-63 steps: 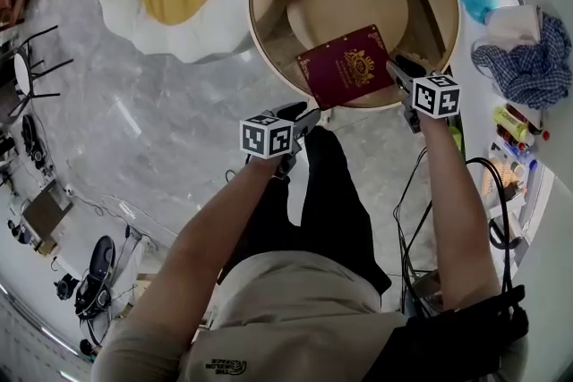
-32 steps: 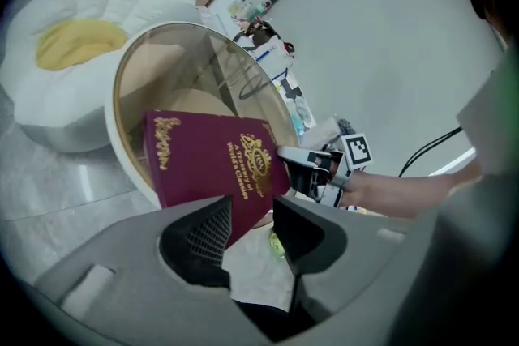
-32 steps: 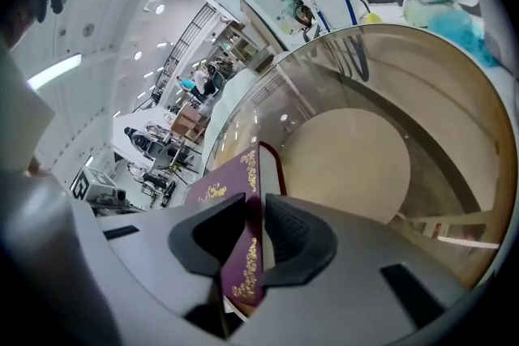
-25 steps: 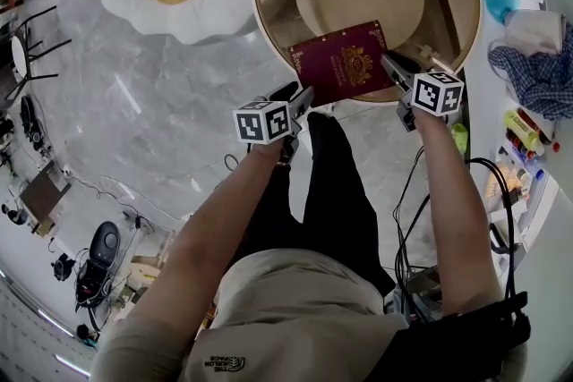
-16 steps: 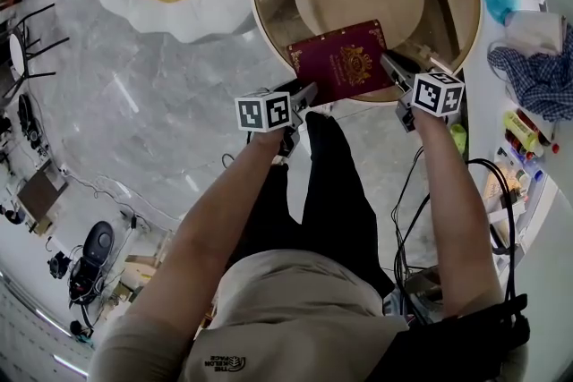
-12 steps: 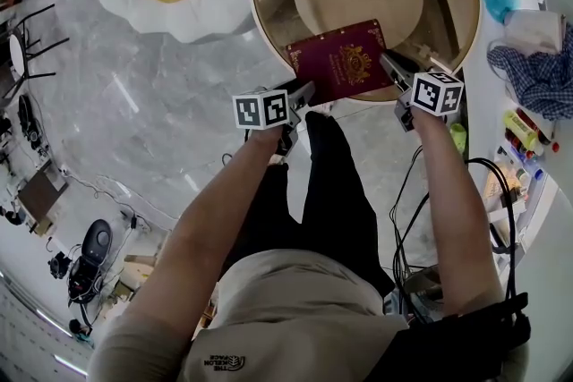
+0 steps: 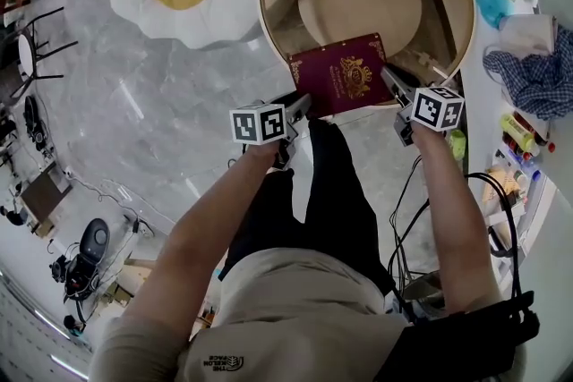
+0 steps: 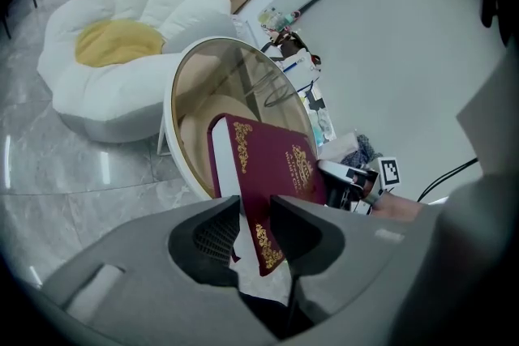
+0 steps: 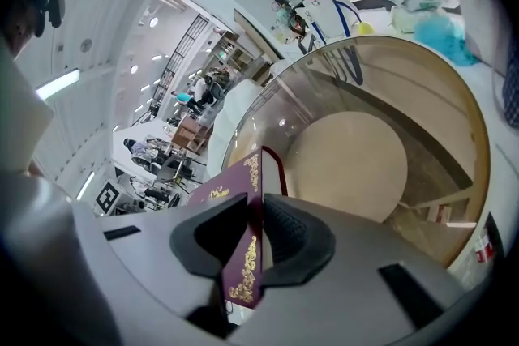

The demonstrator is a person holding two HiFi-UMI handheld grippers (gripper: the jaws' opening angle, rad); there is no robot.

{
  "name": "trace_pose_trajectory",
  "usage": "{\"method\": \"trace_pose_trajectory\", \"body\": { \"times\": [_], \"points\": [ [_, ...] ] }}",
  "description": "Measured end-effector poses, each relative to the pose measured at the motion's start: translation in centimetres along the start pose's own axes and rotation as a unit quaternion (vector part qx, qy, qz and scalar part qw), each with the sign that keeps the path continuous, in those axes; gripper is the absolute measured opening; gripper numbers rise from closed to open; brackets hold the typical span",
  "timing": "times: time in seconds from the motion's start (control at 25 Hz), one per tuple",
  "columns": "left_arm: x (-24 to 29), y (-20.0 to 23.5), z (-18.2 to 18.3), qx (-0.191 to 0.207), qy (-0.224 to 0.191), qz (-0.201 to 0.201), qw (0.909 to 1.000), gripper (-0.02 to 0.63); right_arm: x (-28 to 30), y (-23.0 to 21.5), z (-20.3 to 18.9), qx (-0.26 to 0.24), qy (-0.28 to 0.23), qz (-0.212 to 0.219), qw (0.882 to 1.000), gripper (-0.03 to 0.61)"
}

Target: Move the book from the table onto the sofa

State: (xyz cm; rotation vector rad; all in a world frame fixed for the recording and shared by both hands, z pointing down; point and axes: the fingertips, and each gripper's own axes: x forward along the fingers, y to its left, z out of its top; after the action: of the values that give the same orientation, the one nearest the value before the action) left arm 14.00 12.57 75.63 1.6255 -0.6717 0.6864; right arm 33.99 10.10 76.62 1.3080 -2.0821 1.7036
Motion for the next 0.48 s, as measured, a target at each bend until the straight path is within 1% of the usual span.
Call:
{"method": "trace_pose_trajectory", "body": {
  "times": [0.16,0.48],
  "points": [
    [-2.7,-2.3,0.5,-0.001,-0.006,-0.015,0.9999,0.12,-2.0,3.1,1.6,-0.001,-0.019,0.011,1.0,0.067],
    [-9.4,-6.0,2.2,-0.009,-0.041,-0.029,0.9987,0.12,-5.6,10.7,5.8,-0.025,-0.052,0.027,0.998,0.061]
  ]
}}
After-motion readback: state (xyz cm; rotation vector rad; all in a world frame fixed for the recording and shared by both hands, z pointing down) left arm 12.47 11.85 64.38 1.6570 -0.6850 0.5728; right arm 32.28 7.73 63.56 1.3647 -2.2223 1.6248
